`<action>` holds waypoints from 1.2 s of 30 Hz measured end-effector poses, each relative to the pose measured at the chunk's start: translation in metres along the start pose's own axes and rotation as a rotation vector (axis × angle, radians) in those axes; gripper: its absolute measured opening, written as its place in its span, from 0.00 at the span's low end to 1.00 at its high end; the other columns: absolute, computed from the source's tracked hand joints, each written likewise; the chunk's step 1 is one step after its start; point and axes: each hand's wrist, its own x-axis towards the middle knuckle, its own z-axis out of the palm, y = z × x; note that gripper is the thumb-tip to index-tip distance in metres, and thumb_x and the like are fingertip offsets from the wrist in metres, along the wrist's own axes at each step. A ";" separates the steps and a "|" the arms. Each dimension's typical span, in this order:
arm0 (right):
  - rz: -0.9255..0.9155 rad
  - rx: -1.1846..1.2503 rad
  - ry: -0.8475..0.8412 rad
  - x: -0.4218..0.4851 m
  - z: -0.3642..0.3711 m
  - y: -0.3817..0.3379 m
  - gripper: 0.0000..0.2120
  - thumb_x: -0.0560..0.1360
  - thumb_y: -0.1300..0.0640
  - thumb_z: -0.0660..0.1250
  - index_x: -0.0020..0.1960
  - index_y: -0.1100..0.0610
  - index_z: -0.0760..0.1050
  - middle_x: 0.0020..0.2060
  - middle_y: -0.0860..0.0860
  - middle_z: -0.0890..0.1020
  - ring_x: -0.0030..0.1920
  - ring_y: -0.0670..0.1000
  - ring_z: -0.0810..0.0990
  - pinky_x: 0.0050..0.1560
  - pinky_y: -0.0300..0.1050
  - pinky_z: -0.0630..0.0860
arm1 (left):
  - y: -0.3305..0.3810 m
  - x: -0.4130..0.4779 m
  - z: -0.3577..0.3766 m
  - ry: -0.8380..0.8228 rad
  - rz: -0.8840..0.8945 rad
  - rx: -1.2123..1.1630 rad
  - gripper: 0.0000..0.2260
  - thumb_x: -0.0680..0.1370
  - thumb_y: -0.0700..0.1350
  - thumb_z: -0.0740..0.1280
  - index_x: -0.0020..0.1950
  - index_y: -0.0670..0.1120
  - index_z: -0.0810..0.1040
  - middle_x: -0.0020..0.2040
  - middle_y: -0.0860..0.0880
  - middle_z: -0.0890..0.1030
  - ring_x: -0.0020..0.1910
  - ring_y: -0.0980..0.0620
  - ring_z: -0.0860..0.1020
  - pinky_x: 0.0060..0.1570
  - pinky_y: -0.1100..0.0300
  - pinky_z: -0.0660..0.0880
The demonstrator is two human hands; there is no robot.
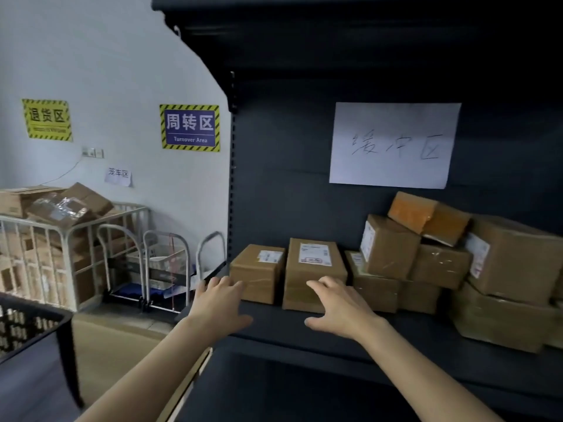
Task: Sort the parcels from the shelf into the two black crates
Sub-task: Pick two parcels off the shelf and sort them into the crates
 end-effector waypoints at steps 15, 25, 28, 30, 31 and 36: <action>0.134 0.004 0.059 -0.039 -0.016 0.129 0.36 0.72 0.42 0.65 0.74 0.51 0.56 0.70 0.50 0.64 0.68 0.52 0.64 0.65 0.47 0.66 | 0.128 0.051 -0.002 -0.022 0.109 -0.075 0.30 0.72 0.59 0.64 0.73 0.54 0.61 0.71 0.49 0.65 0.71 0.46 0.60 0.71 0.49 0.54; 0.297 -0.052 0.123 -0.063 -0.038 0.168 0.36 0.72 0.41 0.65 0.74 0.50 0.56 0.70 0.50 0.63 0.68 0.51 0.64 0.63 0.47 0.69 | 0.181 0.088 -0.006 0.009 0.286 -0.106 0.30 0.73 0.58 0.64 0.72 0.51 0.61 0.69 0.48 0.67 0.70 0.45 0.62 0.69 0.49 0.57; 0.338 -0.060 0.153 -0.064 -0.044 0.174 0.36 0.72 0.41 0.65 0.75 0.50 0.55 0.71 0.50 0.62 0.69 0.50 0.64 0.65 0.46 0.68 | 0.186 0.096 -0.007 0.025 0.347 -0.121 0.30 0.74 0.57 0.64 0.73 0.51 0.60 0.68 0.48 0.67 0.70 0.45 0.62 0.68 0.49 0.58; 0.357 -0.066 0.158 -0.062 -0.046 0.175 0.36 0.72 0.41 0.65 0.75 0.50 0.54 0.72 0.50 0.61 0.70 0.50 0.63 0.66 0.46 0.68 | 0.186 0.102 -0.007 0.034 0.385 -0.128 0.29 0.74 0.58 0.64 0.72 0.51 0.60 0.68 0.48 0.68 0.69 0.46 0.62 0.69 0.49 0.57; 0.367 -0.070 0.158 -0.061 -0.046 0.175 0.36 0.72 0.41 0.65 0.75 0.50 0.54 0.72 0.50 0.61 0.70 0.50 0.63 0.66 0.46 0.67 | 0.186 0.107 -0.006 0.039 0.399 -0.131 0.30 0.74 0.58 0.64 0.73 0.51 0.60 0.68 0.48 0.68 0.69 0.46 0.62 0.69 0.49 0.57; 0.401 -0.071 0.170 -0.056 -0.045 0.176 0.36 0.73 0.40 0.64 0.75 0.49 0.55 0.71 0.49 0.62 0.70 0.49 0.63 0.66 0.45 0.67 | 0.184 0.124 -0.004 0.043 0.443 -0.154 0.32 0.75 0.58 0.64 0.74 0.52 0.57 0.70 0.49 0.66 0.71 0.46 0.61 0.71 0.49 0.55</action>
